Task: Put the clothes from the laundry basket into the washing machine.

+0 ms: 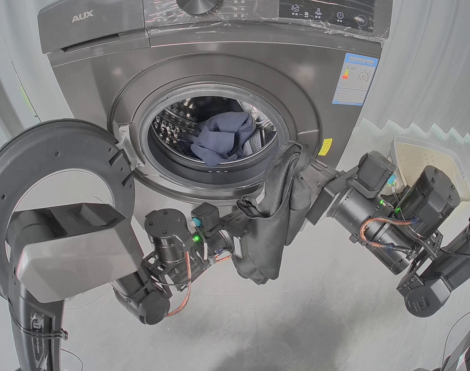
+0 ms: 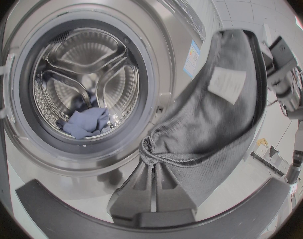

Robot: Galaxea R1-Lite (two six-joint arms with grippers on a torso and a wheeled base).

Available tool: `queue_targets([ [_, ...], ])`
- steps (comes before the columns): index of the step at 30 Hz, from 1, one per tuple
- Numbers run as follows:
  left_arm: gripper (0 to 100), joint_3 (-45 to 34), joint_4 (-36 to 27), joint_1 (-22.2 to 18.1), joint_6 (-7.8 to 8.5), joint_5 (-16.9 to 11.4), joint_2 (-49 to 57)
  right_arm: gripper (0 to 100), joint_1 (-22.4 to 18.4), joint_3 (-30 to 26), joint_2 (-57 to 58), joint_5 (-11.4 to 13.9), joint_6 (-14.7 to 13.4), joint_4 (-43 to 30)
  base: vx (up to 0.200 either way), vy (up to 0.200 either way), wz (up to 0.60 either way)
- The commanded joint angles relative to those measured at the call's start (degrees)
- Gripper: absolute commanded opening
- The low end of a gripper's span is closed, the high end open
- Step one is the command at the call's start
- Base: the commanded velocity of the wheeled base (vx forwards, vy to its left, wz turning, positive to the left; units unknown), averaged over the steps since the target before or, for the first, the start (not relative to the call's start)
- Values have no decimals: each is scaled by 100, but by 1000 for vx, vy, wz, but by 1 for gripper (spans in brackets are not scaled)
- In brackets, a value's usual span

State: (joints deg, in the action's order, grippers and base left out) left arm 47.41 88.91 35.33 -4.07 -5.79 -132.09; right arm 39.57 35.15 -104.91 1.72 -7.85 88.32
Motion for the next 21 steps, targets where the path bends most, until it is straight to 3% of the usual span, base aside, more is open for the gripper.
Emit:
queue_targets([
  [1, 0, -390, -5, -219, -23, 17, 834, 0, -55, 1, -12, -14, 3, 1, 0, 0, 0],
  [9, 0, -1304, -5, -580, -85, 96, 2117, 0, -72, 36, -64, -40, -15, 1, 0, 0, 0],
  [13, 0, -1893, -5, -597, -50, 87, 2565, 0, -20, 36, -56, -172, -85, 1, 0, 0, 0],
  [21, 0, -2614, -14, -659, -59, 60, 3365, 0, -2, 10, -64, -181, -94, 1, 0, 0, 0],
])
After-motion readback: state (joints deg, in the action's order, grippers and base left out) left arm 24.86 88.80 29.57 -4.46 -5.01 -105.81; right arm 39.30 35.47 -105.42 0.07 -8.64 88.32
